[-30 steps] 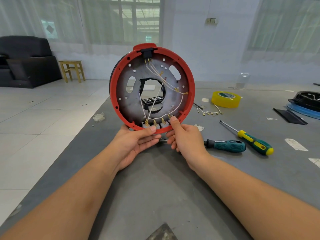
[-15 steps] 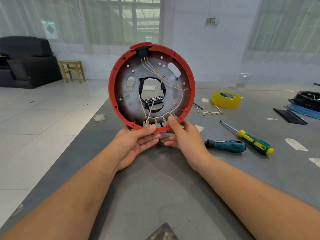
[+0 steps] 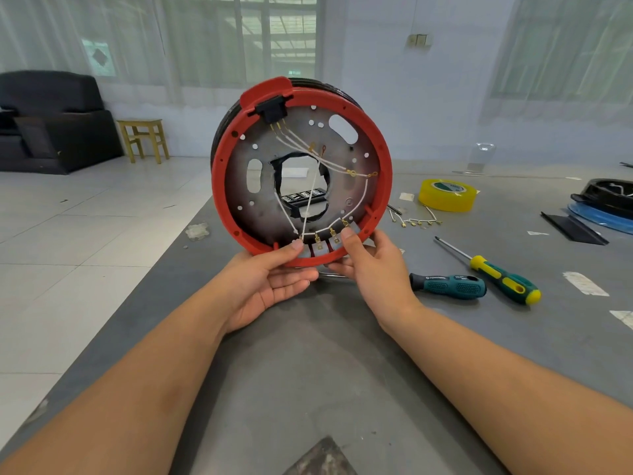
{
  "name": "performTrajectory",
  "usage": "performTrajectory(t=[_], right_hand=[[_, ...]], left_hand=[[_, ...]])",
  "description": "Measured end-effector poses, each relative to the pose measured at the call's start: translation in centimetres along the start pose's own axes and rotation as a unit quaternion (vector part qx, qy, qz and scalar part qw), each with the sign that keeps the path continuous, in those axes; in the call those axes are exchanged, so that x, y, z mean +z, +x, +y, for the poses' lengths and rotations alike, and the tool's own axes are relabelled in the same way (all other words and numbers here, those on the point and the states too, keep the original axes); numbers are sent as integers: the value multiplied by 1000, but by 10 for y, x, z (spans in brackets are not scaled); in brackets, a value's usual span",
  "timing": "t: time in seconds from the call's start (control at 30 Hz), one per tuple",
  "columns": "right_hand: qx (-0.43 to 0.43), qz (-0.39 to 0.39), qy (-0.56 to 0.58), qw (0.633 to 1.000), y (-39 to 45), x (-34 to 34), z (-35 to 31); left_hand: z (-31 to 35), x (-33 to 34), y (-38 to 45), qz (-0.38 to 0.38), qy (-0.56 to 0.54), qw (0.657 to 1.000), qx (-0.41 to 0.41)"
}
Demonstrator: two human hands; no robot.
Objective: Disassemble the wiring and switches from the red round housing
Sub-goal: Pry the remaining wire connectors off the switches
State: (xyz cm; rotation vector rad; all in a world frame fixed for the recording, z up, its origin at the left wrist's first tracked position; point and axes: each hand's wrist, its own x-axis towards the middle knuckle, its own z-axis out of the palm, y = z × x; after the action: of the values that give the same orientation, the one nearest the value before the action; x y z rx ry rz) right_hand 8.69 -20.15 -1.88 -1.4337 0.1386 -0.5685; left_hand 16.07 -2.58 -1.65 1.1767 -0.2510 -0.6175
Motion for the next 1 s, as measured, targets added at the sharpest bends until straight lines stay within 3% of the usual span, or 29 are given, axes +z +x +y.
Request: performTrajectory(t=[0.47, 1.0], right_hand=[[21, 19, 1, 1000, 6, -2, 8], [41, -7, -13, 999, 5, -6, 12]], left_hand=[[0, 1, 0, -28, -23, 999, -2], [4, 9, -5, 34, -39, 998, -20]])
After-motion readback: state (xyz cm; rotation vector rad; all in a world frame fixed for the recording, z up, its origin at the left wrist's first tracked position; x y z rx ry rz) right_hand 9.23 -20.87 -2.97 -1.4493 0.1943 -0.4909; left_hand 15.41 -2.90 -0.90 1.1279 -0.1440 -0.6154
